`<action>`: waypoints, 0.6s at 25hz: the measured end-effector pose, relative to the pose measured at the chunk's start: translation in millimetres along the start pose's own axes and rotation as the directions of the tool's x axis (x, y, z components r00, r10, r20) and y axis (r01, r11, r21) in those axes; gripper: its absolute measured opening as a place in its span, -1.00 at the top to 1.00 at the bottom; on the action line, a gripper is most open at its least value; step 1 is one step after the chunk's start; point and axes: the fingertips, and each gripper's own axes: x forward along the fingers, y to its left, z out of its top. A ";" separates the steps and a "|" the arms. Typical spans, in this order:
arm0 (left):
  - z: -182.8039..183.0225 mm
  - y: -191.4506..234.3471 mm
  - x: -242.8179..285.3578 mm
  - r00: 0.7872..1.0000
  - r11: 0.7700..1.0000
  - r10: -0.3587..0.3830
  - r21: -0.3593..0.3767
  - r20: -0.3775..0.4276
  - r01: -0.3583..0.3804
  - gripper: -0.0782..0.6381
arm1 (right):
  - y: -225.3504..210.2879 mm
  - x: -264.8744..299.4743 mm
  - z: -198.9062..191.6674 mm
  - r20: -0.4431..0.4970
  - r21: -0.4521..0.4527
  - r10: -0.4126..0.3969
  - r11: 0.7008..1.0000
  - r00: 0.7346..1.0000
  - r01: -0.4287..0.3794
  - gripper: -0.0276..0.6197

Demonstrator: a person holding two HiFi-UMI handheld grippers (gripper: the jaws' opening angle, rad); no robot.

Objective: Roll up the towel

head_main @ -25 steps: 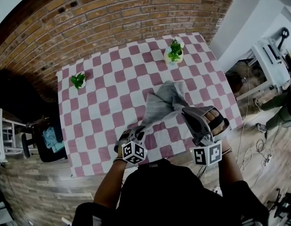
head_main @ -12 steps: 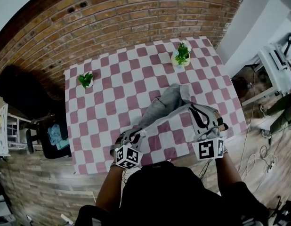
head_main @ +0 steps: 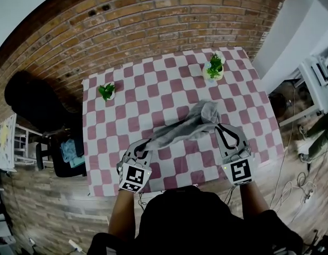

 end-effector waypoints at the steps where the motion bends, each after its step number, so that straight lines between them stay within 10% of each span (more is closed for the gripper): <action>1: 6.0 6.7 -4.5 1.000 1.000 0.016 0.008 0.011 -0.016 0.77 | 0.5 0.5 1.2 0.000 0.007 0.001 1.000 1.000 -0.001 0.84; 8: 39.3 31.8 -36.6 0.994 0.997 0.076 0.025 0.083 -0.079 0.76 | -3.3 4.8 20.9 0.089 0.238 0.004 0.971 0.996 -0.025 0.84; 15: 51.7 47.9 -47.9 0.987 0.989 0.125 0.070 0.097 -0.132 0.76 | -7.6 18.4 33.2 0.142 0.219 0.006 0.975 0.990 -0.038 0.84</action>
